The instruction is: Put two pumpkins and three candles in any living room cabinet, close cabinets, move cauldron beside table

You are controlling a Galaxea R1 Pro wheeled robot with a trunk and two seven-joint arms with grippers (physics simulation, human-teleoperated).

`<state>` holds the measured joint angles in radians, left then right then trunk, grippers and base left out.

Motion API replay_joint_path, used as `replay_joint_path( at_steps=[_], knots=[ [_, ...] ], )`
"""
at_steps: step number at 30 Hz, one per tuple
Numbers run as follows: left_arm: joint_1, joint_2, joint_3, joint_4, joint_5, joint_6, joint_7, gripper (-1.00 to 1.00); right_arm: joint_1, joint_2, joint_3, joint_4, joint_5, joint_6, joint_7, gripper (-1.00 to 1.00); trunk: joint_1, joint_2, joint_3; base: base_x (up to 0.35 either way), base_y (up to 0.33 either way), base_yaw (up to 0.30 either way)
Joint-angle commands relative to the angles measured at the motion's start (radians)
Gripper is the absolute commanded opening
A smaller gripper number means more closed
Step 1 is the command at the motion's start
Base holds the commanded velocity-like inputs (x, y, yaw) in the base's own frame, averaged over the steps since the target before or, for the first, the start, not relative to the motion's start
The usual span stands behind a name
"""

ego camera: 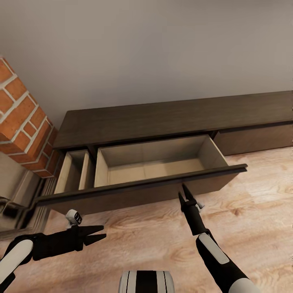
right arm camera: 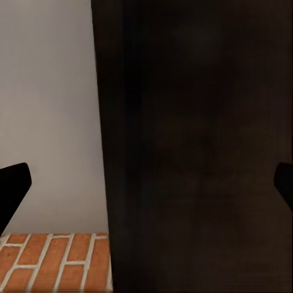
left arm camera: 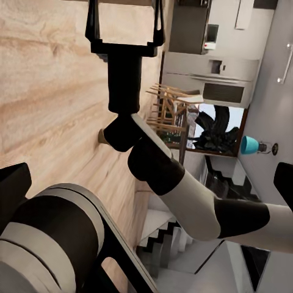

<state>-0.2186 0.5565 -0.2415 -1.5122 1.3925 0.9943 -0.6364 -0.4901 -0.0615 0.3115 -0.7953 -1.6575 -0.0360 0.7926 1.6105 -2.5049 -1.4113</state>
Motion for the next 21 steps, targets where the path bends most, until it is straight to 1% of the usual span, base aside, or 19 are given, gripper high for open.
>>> replay_joint_path(
  at_steps=[1, 4, 9, 10, 11, 13, 14, 15, 17, 19, 20, 21],
  knots=[
    [-0.001, 0.001, -0.001, 0.001, 0.0, 0.003, -0.003, 1.0, -0.001, -0.001, 0.006, 0.0, -0.011, -0.002, 0.002, 1.0, -0.001, 0.0, -0.001, -0.208, 0.0, 0.0],
    [-0.001, 0.001, -0.001, 0.001, 0.0, 0.003, -0.003, 1.0, -0.001, -0.002, 0.006, 0.001, -0.013, 0.001, -0.002, 1.0, -0.001, 0.0, -0.001, -0.135, 0.0, 0.0],
    [-0.001, 0.001, 0.003, 0.005, 0.003, 0.003, -0.004, 1.0, -0.001, -0.002, 0.006, 0.001, -0.014, 0.006, -0.007, 1.0, -0.001, 0.0, -0.001, -0.033, 0.0, 0.0],
    [-0.001, 0.001, 0.006, 0.008, 0.003, 0.003, -0.002, 1.0, -0.001, -0.001, 0.006, 0.001, -0.014, 0.033, -0.008, 1.0, -0.001, 0.0, 0.003, -0.005, 0.0, 0.0],
    [-0.001, 0.001, 0.007, 0.008, 0.004, 0.003, -0.002, 1.0, -0.001, -0.001, 0.006, 0.002, -0.013, 0.045, -0.008, 1.0, -0.001, 0.0, 0.007, -0.004, 0.0, 0.0],
    [-0.001, 0.002, 0.01, 0.012, 0.004, 0.003, 0.0, 1.0, -0.001, -0.001, 0.006, 0.002, -0.012, 0.106, -0.016, 1.0, -0.002, 0.001, 0.015, -0.002, 0.0, 0.0],
    [-0.001, 0.001, 0.011, 0.019, 0.005, 0.003, 0.0, 1.0, -0.001, -0.003, 0.006, 0.002, -0.012, 0.151, -0.028, 1.0, -0.003, 0.001, 0.019, -0.001, 0.0, 0.0],
    [-0.001, 0.001, 0.011, 0.035, 0.005, 0.003, 0.001, 1.0, -0.001, -0.005, 0.006, 0.002, -0.012, 0.236, -0.056, 1.0, -0.003, 0.001, 0.023, 0.0, 0.0, 0.0],
    [-0.003, 0.002, 0.011, 0.059, 0.006, 0.003, 0.001, 1.0, -0.001, -0.006, 0.004, 0.013, -0.01, 0.366, -0.127, 1.0, -0.004, 0.002, 0.03, 0.0, 0.0, 0.0],
    [-0.007, 0.003, 0.012, 0.088, 0.007, 0.004, 0.001, 1.0, -0.001, -0.009, 0.002, 0.046, -0.008, 0.481, -0.228, 1.0, -0.005, 0.002, 0.038, 0.0, 0.0, 0.0],
    [-0.008, 0.003, 0.012, 0.095, 0.007, 0.004, 0.001, 1.0, -0.001, -0.009, 0.001, 0.054, -0.009, 0.505, -0.249, 1.0, -0.006, 0.002, 0.042, 0.0, 0.0, 0.0],
    [-0.009, 0.003, 0.011, 0.106, 0.008, 0.004, 0.001, 1.0, -0.001, -0.01, 0.0, 0.067, -0.009, 0.545, -0.286, 1.0, -0.006, 0.003, 0.046, 0.0, 0.0, 0.0]
  ],
)
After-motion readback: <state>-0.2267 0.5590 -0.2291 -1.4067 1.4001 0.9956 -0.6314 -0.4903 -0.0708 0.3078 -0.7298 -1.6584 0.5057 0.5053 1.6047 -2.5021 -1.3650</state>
